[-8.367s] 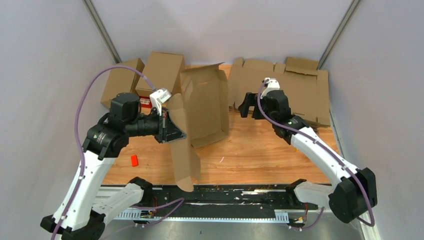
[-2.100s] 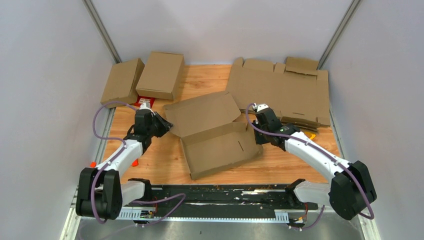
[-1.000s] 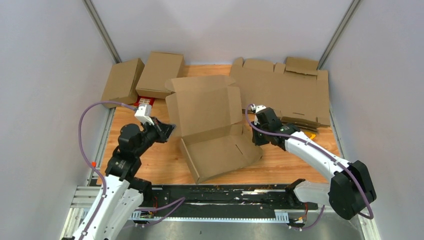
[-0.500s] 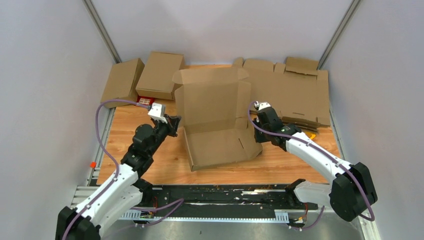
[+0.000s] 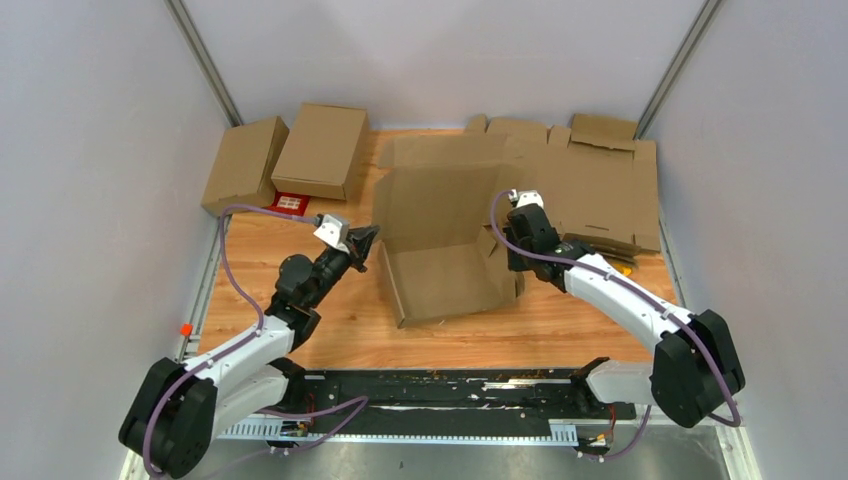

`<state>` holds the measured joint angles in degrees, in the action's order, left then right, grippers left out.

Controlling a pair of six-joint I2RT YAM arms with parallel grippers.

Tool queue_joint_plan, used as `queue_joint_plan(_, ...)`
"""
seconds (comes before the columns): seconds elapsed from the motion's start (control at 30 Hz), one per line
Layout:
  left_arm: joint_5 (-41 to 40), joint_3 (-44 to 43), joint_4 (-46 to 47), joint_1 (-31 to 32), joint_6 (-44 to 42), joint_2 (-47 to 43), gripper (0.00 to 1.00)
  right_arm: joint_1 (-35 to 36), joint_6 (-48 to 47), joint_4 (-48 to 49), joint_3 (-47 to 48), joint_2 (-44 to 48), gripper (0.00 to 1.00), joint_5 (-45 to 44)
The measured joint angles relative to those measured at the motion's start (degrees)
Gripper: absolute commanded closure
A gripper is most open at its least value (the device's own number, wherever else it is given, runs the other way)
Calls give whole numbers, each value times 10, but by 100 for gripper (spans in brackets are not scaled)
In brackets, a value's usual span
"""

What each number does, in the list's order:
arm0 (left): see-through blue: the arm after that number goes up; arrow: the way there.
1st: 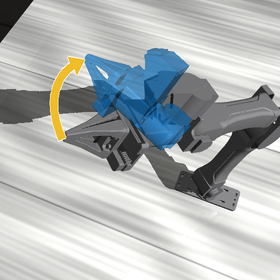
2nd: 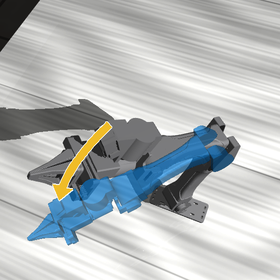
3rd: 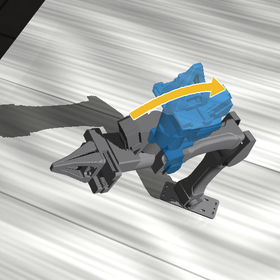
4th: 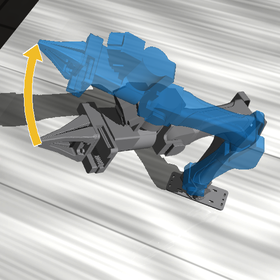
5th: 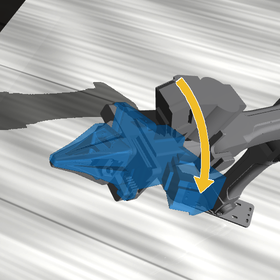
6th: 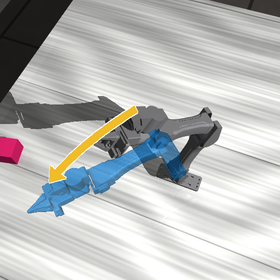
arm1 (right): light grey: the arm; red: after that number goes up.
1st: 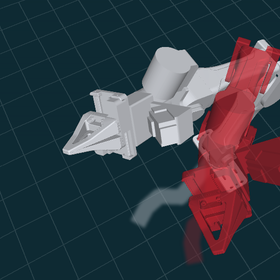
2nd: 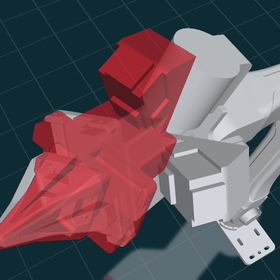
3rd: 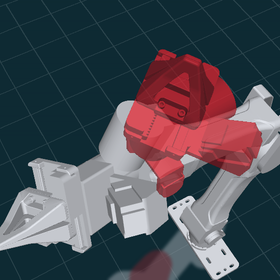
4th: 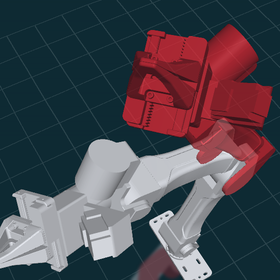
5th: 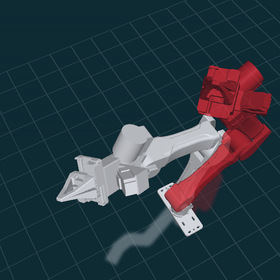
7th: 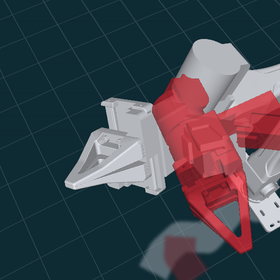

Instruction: Fold the paper box

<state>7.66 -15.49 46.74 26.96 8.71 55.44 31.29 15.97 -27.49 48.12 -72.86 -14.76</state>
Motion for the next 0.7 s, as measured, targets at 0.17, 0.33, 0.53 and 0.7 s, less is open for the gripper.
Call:
queue_joint_plan(0.17, 30, 13, 27, 1, -10, -7, 99, 0, -1, 4, 3, -6, 100, -11)
queue_joint_plan(0.33, 47, 32, 42, 0, -11, -16, 99, 0, -18, 8, 3, -3, 97, 2)
queue_joint_plan(0.53, 63, 47, 49, 1, -6, -27, 99, -1, -40, 18, 2, 30, 92, 66)
queue_joint_plan(0.7, 73, 68, 67, 1, 5, -32, 99, -1, -52, 7, 2, 34, 89, 112)
